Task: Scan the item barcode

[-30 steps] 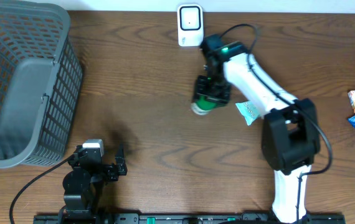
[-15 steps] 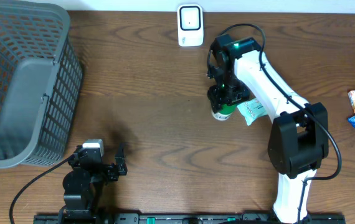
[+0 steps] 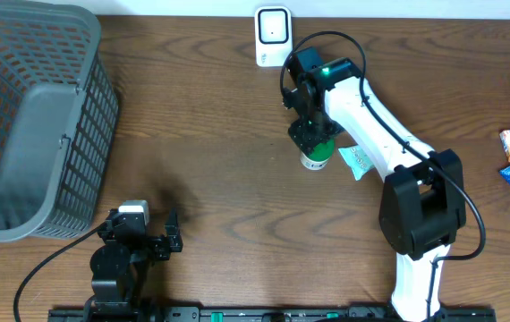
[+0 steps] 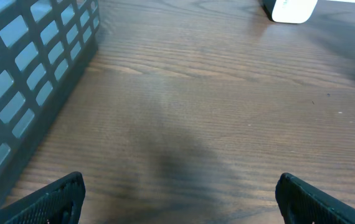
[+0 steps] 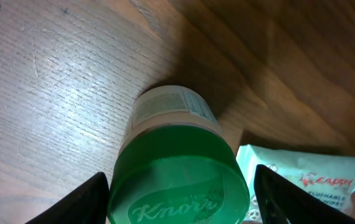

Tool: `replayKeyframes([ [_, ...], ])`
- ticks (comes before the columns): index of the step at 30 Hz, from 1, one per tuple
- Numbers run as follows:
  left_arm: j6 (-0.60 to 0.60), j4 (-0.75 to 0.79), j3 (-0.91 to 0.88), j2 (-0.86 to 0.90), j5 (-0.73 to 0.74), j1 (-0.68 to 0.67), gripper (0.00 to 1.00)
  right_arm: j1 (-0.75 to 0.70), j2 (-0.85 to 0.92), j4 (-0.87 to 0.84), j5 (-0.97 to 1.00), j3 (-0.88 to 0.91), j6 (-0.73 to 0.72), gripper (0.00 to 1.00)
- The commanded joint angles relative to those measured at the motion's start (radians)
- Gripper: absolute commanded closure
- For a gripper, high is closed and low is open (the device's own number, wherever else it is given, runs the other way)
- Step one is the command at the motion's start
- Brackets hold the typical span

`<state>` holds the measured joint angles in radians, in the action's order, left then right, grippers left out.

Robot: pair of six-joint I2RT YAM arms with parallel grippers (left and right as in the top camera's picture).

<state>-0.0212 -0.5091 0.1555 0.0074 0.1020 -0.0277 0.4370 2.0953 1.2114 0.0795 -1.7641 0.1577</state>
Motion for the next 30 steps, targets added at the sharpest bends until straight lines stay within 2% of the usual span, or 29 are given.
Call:
replayKeyframes([
  [1, 0.018, 0.001, -0.015, -0.002, -0.008, 0.005, 0.02, 0.02, -0.027, -0.006, 0.021, -0.001, 0.068, 0.19],
  [3, 0.018, 0.001, -0.015, -0.002, -0.007, 0.005, 0.02, 0.03, -0.03, -0.007, 0.02, -0.008, 0.018, 0.02],
  [9, 0.018, 0.001, -0.015, -0.002, -0.008, 0.005, 0.02, 0.051, -0.031, 0.111, 0.028, -0.169, -0.274, 0.01],
  [11, 0.018, 0.001, -0.015, -0.002, -0.008, 0.005, 0.02, 0.05, -0.031, 0.207, 0.028, -0.256, -0.479, 0.01],
  [15, 0.018, 0.001, -0.015, -0.002, -0.008, 0.005, 0.02, 0.028, -0.031, 0.394, 0.02, -0.313, -1.068, 0.01],
  [17, 0.018, 0.001, -0.015, -0.002, -0.008, 0.005, 0.02, 0.018, -0.03, 0.379, 0.021, -0.298, -1.176, 0.01],
  [24, 0.018, 0.001, -0.015, -0.002, -0.008, 0.005, 0.02, -0.024, -0.03, 0.233, -0.04, -0.146, -1.142, 0.01],
  [30, 0.018, 0.001, -0.015, -0.002, -0.007, 0.005, 0.02, -0.075, -0.03, 0.094, -0.168, -0.026, -0.945, 0.01],
])
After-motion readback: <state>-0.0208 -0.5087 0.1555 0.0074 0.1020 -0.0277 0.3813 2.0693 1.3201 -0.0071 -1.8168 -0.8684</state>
